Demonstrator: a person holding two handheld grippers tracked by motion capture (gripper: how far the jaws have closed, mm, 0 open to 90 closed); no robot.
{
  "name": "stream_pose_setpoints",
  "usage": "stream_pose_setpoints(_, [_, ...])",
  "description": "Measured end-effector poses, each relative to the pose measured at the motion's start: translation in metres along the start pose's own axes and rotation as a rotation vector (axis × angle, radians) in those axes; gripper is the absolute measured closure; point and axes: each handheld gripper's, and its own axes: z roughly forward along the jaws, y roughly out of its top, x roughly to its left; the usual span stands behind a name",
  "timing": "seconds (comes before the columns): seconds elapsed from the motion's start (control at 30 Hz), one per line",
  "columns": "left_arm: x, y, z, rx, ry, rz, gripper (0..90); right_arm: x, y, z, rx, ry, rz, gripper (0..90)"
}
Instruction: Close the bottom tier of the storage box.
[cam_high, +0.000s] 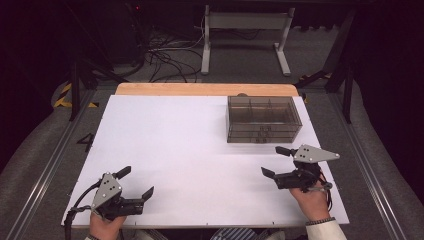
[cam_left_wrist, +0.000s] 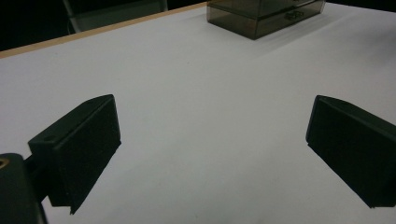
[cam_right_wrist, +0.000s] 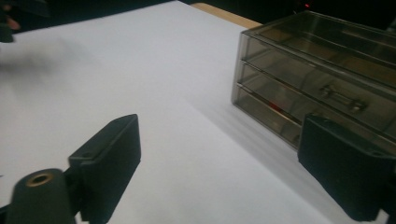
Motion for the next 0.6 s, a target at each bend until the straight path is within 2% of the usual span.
stream_pose_setpoints(0.07, [0.0,0.0,0.0,-0.001,0.001,-0.002,3.8,0.003,-0.003,-0.001,-0.016,0.021,-0.011,10.1])
stream_pose_setpoints(0.2, [0.0,0.0,0.001,0.002,-0.001,-0.002,3.8,0.006,-0.011,0.002,-0.018,0.054,-0.003,6.6])
stream_pose_setpoints(0.3, [-0.001,0.0,0.001,0.002,-0.001,-0.002,3.8,0.007,-0.018,0.006,-0.001,0.076,0.015,4.7])
stream_pose_setpoints(0.4, [0.0,0.0,0.001,0.003,0.0,-0.003,3.9,0.009,-0.03,0.012,0.021,0.093,0.012,4.0])
stream_pose_setpoints(0.5, [-0.001,0.0,0.001,0.003,-0.001,-0.001,3.8,0.012,-0.037,0.015,0.031,0.096,0.008,3.1])
stream_pose_setpoints(0.6, [-0.001,0.0,0.001,0.005,-0.002,0.002,3.8,0.014,-0.04,0.015,0.018,0.089,0.013,2.7])
